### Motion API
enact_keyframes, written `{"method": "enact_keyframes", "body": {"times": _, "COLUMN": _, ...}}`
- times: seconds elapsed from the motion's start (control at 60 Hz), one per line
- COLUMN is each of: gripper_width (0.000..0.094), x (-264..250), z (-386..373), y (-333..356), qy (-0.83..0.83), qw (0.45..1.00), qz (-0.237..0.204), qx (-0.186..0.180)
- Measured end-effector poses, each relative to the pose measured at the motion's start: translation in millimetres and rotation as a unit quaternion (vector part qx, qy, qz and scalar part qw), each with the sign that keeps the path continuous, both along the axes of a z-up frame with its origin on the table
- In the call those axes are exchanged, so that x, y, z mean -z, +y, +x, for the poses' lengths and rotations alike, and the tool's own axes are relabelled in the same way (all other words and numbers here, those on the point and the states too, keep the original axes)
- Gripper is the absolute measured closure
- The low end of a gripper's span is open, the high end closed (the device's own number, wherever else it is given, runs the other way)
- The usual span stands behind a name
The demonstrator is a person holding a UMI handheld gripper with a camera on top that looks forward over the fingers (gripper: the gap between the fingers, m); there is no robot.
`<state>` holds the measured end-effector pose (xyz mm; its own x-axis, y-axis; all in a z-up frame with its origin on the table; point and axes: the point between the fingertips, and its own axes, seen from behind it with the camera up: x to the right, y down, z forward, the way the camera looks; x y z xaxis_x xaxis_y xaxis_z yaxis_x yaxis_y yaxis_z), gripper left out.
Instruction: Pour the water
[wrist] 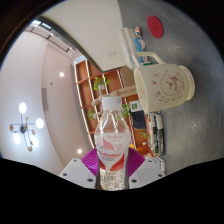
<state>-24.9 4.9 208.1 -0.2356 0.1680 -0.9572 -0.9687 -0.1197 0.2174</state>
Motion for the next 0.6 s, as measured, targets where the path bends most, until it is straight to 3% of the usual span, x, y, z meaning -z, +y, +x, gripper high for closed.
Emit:
{"method": "enact_keyframes", "body": {"times": 0.3, "gripper_width": 0.0582, "x": 2, "z": 28, "y": 23, "qy": 0.193, "qw": 0.981, "qz": -0.009, "qx": 0.009}}
{"method": "enact_keyframes", "body": {"times": 0.6, "gripper_width": 0.0581, "x": -2, "z": 19, "y": 18, "qy": 0.14, "qw": 0.99, "qz": -0.02, "qx": -0.008}}
